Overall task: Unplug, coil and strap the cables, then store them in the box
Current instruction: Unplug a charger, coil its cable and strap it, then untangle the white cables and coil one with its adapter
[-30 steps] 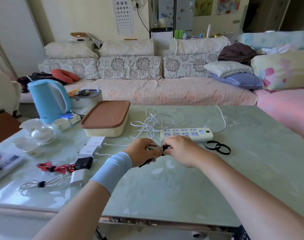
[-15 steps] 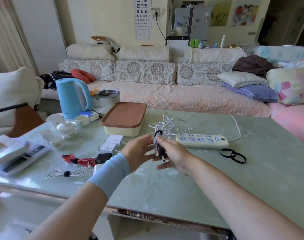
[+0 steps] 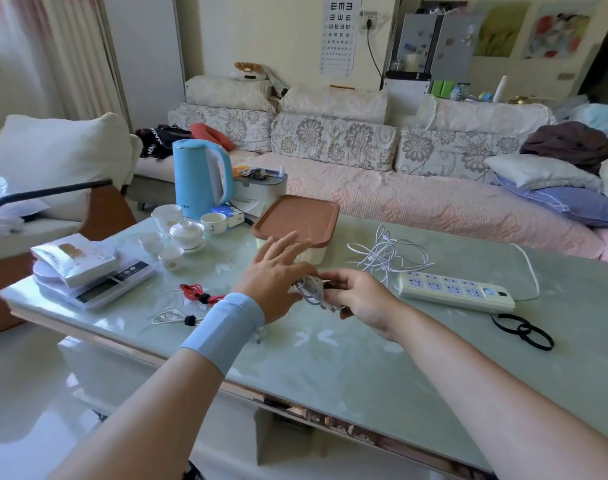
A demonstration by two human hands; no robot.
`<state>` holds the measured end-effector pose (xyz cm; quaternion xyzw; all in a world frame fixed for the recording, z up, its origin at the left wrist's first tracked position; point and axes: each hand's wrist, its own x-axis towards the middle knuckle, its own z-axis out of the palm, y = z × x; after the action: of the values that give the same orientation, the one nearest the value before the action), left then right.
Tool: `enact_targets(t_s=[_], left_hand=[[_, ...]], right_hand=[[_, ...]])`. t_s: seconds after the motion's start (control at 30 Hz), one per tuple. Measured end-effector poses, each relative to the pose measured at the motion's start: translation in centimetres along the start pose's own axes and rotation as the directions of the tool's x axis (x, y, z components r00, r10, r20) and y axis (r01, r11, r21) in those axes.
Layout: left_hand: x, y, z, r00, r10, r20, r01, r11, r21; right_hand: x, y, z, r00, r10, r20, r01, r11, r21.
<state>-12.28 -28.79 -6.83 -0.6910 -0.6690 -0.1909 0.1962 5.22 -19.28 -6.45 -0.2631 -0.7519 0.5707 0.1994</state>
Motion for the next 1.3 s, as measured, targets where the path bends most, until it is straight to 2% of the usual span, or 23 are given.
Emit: enact_targets(t_s=[0.13,0.27,0.33,0.4,0.47,0.53,0.63,0.8,0.87,0.93,1.03,1.13,1.2,1.3], left_hand=[[-0.6,-3.7,-1.0,0.989,-0.126,0.076,0.134,0.984,-0.121],[-2.8,-9.3,-1.3,0.918,-0.39,0.068,0.395,0.915,-0.079],[-4.1,-11.6,-1.0,0.873,-0.482,0.069,0.486,0.871,-0.064],[-4.8,-12.9,-0.3,0.845,-0.526,0.096,0.531,0.846,-0.045],[-5.2,-13.6,0.7,0.83,-0.54,0.142,0.547,0.837,-0.009],[-5.4,-13.9,1.5,0.822,-0.533,0.198,0.534,0.844,0.054],[-5.1,-14.4,2.1,0.828,-0.522,0.204,0.511,0.853,0.108],[-3.4,-13.3,3.1,0.845,-0.509,0.167,0.474,0.855,0.209],[-2.9,-12.8,3.4,0.824,-0.542,0.164,0.481,0.822,0.305],[-2.5,-12.5,3.8,0.766,-0.603,0.223,0.509,0.78,0.364],[-2.2,-12.1,4.8,0.689,-0.635,0.349,0.543,0.771,0.332],[-2.0,-11.6,5.1,0.645,-0.641,0.415,0.568,0.766,0.3],[-1.5,-10.8,4.7,0.657,-0.641,0.397,0.57,0.767,0.295],[0.1,-8.1,3.9,0.755,-0.579,0.308,0.556,0.814,0.167]], right_hand=[[2.6,-0.3,2.2,0.999,-0.011,-0.031,0.011,1.0,-0.011],[7.1,-0.4,5.3,0.992,0.013,-0.123,-0.025,0.995,-0.101],[9.3,0.1,6.5,0.987,0.026,-0.157,-0.055,0.981,-0.187],[11.1,0.9,7.2,0.987,0.001,-0.158,-0.061,0.926,-0.372],[12.3,1.5,7.7,0.992,-0.035,-0.117,-0.04,0.813,-0.581],[13.5,2.0,8.5,0.996,-0.048,-0.075,-0.02,0.701,-0.713],[14.8,2.4,9.1,0.998,-0.019,-0.056,-0.031,0.64,-0.768],[15.1,2.6,7.9,0.996,-0.053,0.067,0.084,0.509,-0.857],[14.3,3.0,6.4,0.998,-0.018,0.055,0.056,0.513,-0.857],[12.9,3.5,4.7,0.999,0.009,0.041,0.029,0.546,-0.837],[10.0,3.9,2.3,0.998,0.024,0.05,0.026,0.583,-0.812],[7.3,4.0,1.0,0.996,0.041,0.079,0.037,0.61,-0.792],[6.0,4.0,0.5,0.995,0.039,0.097,0.052,0.615,-0.787],[4.3,3.8,-0.2,0.993,0.038,0.111,0.065,0.613,-0.788]])
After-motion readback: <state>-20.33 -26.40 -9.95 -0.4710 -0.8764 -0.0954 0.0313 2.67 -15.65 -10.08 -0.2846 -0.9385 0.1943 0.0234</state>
